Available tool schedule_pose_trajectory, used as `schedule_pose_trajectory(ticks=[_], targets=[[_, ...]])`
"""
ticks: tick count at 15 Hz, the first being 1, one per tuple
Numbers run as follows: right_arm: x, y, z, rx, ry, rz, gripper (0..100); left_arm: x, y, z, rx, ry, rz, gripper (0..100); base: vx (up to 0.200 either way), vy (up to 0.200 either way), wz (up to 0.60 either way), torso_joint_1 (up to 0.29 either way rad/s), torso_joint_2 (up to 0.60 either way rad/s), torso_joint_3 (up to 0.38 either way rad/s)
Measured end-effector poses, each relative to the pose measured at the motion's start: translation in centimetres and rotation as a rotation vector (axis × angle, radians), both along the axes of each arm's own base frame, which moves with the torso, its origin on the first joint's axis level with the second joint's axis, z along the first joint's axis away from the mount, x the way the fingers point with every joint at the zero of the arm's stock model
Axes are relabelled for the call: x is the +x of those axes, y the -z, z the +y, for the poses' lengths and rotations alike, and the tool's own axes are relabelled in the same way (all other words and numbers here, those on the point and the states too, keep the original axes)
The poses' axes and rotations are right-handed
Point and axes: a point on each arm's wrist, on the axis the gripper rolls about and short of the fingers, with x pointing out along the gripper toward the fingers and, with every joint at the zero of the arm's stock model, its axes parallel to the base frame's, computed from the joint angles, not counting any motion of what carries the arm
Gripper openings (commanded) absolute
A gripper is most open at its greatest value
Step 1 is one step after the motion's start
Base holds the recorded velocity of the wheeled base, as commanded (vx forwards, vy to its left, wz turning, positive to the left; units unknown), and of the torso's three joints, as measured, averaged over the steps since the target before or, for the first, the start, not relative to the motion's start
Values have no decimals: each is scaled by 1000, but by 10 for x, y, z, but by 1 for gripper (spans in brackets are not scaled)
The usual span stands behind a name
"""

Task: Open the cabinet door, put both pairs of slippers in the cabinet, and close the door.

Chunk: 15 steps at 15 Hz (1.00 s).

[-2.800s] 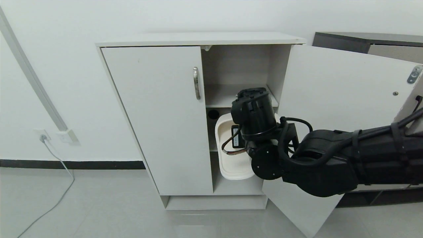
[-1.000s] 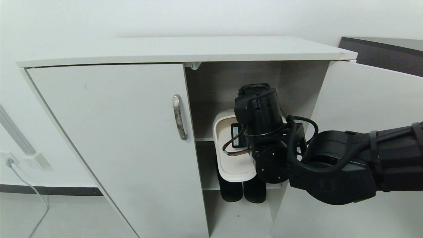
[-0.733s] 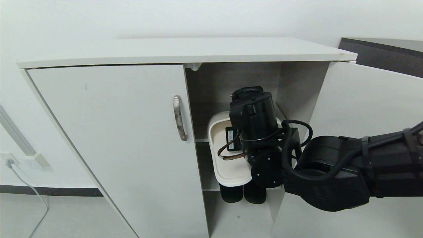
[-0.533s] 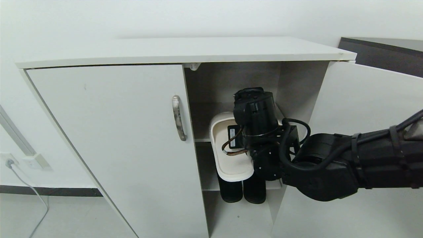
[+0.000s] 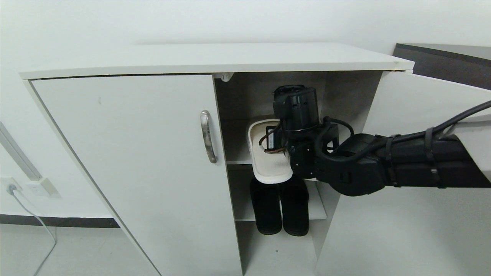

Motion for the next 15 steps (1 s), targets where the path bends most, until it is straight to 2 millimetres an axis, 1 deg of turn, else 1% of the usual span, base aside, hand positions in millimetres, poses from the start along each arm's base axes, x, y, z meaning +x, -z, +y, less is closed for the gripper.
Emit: schedule_pose_trajectory(ticks=[3,6,15], targets=[[16,-8,-1,7,25,-6,0,0,0,0,0,0,0,0,0,0,0,0,0,0],[27,-7,-2,9,43,-7,0,0,0,0,0,0,0,0,0,0,0,0,0,0],[42,6,0,2,23,9,0,0,0,0,-2,0,0,0,0,0,0,0,0,0]])
